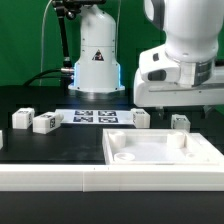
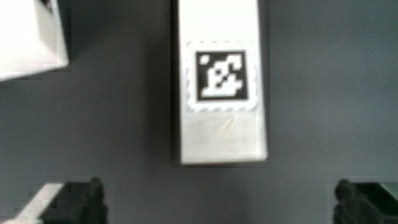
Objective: Assemble one leg
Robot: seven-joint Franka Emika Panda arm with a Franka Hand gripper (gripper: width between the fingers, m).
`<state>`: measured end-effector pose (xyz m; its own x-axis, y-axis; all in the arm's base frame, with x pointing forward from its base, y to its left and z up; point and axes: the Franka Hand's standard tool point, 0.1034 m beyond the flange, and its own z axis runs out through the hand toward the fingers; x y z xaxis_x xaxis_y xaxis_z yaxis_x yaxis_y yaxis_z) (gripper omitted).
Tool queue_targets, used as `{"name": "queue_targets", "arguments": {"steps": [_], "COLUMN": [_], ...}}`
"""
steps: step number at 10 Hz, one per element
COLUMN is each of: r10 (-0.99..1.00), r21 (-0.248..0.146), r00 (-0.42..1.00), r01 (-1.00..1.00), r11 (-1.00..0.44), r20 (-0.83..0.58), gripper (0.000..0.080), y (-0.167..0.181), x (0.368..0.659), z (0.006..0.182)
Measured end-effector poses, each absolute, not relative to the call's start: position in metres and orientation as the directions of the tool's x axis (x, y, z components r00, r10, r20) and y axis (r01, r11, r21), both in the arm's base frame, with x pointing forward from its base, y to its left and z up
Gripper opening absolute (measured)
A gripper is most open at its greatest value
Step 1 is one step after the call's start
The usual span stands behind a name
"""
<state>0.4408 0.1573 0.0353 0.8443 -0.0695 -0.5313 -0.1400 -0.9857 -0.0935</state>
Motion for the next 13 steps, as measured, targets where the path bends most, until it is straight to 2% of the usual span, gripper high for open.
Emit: {"name": "queue_targets", "arguments": {"steps": [6, 7, 9, 11, 13], "r10": [-0.003, -0.002, 0.001, 0.031, 0.033], "r21": [-0.071, -0.072, -0.07, -0.099, -0.1], "r00": [0.557, 0.554, 0.553, 0.568, 0.568], "r01": [-0.11, -0.112, -0.103, -0.089, -0.087], "r11": [-0.991, -0.991, -0.992, -0.991, -0.991], "r20": [-0.831, -0.833, -0.833, -0.822, -0.822], "gripper": [0.0648, 0.0648, 0.0648, 0.0648, 0.0383], "y": [0.163, 0.166, 0.171, 0.168, 0.169], "x": [0.417, 0.42, 0.418, 0.42, 0.42], "z": [0.016, 0.01, 0.01, 0.007, 0.007]}}
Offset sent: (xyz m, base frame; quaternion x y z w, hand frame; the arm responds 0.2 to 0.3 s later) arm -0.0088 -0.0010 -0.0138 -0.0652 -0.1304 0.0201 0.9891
